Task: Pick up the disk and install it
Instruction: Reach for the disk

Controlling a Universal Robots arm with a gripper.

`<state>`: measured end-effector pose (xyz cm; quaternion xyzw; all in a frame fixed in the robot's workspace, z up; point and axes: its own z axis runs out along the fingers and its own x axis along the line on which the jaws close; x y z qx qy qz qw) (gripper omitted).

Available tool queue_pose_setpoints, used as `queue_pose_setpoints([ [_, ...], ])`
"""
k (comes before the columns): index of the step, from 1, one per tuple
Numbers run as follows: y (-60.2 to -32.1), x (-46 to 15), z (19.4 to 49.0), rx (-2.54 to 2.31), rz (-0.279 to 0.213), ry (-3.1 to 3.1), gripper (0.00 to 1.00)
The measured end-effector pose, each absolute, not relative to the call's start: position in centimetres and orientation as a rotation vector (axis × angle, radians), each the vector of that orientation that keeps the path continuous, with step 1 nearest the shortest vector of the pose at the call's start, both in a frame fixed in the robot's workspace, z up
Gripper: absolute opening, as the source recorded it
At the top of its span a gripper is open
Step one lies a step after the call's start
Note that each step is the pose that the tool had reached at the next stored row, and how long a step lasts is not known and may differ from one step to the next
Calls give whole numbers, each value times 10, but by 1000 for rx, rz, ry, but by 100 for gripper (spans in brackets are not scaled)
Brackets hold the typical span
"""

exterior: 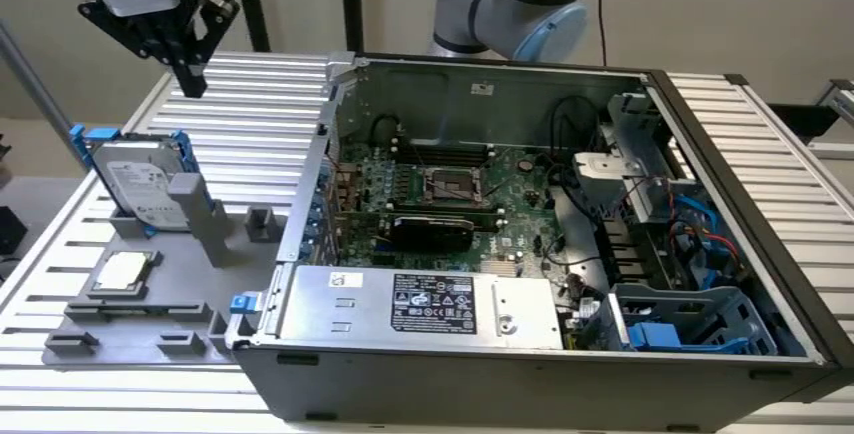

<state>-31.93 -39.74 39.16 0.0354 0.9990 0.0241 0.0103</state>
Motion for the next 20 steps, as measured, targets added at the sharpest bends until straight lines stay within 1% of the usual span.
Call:
queue_pose_setpoints([
  [20, -396, -410, 380, 110, 75, 3118, 0],
])
